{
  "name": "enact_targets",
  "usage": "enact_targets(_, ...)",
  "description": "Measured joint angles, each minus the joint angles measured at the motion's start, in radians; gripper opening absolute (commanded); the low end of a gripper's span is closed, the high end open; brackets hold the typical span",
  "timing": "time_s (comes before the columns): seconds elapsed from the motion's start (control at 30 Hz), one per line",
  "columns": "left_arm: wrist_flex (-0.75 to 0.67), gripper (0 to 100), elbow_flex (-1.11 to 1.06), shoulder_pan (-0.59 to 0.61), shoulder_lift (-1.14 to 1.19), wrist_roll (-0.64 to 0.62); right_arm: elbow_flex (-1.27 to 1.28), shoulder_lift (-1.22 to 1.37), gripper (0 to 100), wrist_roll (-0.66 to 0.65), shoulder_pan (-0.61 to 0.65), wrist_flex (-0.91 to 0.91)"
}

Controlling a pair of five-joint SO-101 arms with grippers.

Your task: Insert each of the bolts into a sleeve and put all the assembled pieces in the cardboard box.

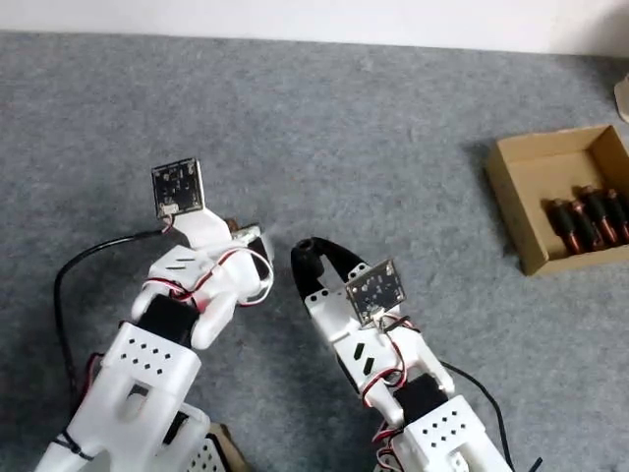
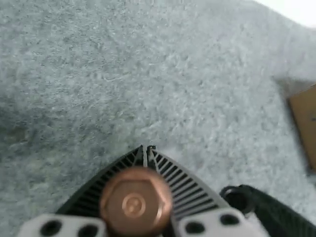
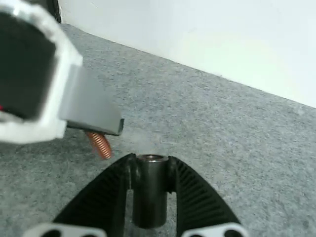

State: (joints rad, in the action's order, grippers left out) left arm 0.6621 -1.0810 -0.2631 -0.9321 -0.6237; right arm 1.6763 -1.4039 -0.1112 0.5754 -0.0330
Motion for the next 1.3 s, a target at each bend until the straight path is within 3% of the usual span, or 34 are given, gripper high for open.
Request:
enact_targets(0.23,0.087,1,0.051,-0.005,0.086,0.123,0.0,0.0,0.6,0.0,-0.046,0.0)
enact_targets(0.4,0.255,1,0.204,-0.003,0.261,0.18,0.0,0.0,0.6,0.0,-0.051,-0.005)
enact_targets(0.67,0.48,1,0.331,0.048,0.368,0.483,0.0,0.0,0.6,0.0,-0.064,-0.035)
enact_targets(1.0,0.499,1,0.175,0.149,0.373,0.813,0.0,0.0,0.6,0.0,-0.086,-0.035)
enact_targets(1.2,0.508,1,0.146,0.16,0.373,0.847,0.0,0.0,0.6,0.0,-0.084,-0.035)
enact_targets(1.3,0.516,9,0.146,0.16,0.373,0.882,0.0,0.0,0.6,0.0,-0.084,-0.035)
